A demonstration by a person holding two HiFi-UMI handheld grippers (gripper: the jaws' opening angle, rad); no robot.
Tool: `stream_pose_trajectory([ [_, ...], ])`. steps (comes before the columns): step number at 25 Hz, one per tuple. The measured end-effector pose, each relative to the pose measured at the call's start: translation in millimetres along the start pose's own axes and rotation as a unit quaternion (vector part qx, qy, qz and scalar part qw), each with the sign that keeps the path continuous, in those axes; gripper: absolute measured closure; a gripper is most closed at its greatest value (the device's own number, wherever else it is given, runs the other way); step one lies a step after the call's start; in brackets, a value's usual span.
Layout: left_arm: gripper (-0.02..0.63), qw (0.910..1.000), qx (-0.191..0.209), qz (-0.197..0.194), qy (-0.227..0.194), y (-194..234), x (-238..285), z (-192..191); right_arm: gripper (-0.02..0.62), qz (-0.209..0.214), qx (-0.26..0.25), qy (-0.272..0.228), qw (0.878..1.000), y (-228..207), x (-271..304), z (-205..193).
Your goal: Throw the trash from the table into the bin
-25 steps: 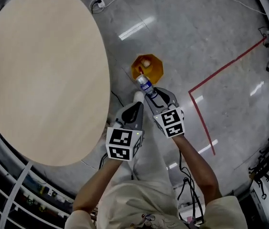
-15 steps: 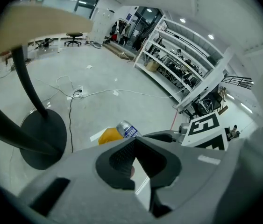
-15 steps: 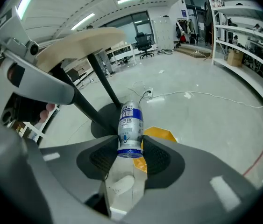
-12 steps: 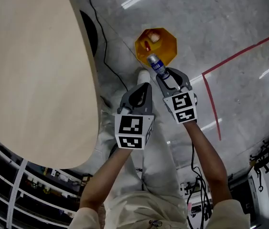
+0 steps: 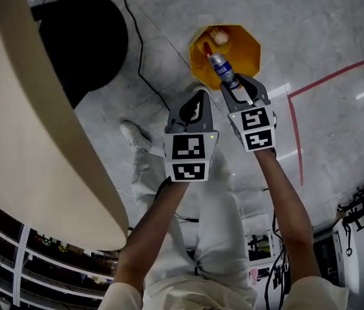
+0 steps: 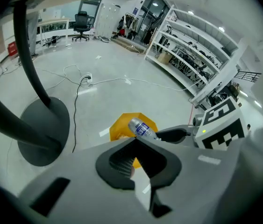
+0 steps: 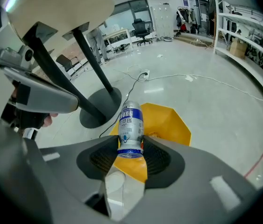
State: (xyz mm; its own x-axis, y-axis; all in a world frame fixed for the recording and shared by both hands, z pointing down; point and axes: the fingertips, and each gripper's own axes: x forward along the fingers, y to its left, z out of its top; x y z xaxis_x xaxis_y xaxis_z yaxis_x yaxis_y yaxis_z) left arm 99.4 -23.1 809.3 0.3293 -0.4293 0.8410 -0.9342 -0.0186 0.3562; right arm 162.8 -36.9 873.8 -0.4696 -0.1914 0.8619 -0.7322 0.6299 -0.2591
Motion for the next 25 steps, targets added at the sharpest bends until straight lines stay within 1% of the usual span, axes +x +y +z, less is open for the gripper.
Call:
stream_pose_trajectory([
  [3,0.601,1.0000,-0.001,0.002,0.002,10.1,17.1,-7.6,0.422,-0.008,0.009,0.012,1.000,-8.5,23.2,-10.4],
  [9,0.601,0.9999,0.010,0.004,-0.005,21.9,32.1,-4.4,0.419,-0.022,0.022,0.039,0.999,-25.6,57.3,-22.4],
  [11,0.601,0.9999,0.006,0.007,-0.007,24.4,30.2,-3.9,0.330,-0.018,0.030,0.053,0.998,-25.5,60.5,-25.4],
  [12,0.601,0.9999,0.005,0.009,-0.007,24.8,28.7,-3.3,0.328,-0.018,0.033,0.056,0.998,-25.2,59.2,-25.1],
  [17,0.601,0.9999,0.008,0.008,-0.009,14.3,14.2,4.1,0.342,-0.035,0.031,0.040,0.998,-24.8,29.4,-8.9],
  [22,0.601,0.9997,0.021,-0.009,-0.010,-12.3,-16.7,8.0,0.360,-0.033,0.039,0.019,0.999,-11.7,-13.7,1.9],
  [23,0.601,0.9996,0.025,-0.013,-0.010,-18.4,-23.6,8.9,0.372,-0.032,0.040,0.017,0.999,-8.9,-22.7,3.8],
  [24,0.601,0.9994,0.029,-0.016,-0.009,-24.8,-31.8,10.6,0.404,-0.030,0.041,0.016,0.999,-5.7,-32.2,5.9],
  [25,0.601,0.9992,0.034,-0.020,-0.010,-31.9,-41.2,13.2,0.417,-0.029,0.041,0.013,0.999,-2.5,-42.5,8.3],
])
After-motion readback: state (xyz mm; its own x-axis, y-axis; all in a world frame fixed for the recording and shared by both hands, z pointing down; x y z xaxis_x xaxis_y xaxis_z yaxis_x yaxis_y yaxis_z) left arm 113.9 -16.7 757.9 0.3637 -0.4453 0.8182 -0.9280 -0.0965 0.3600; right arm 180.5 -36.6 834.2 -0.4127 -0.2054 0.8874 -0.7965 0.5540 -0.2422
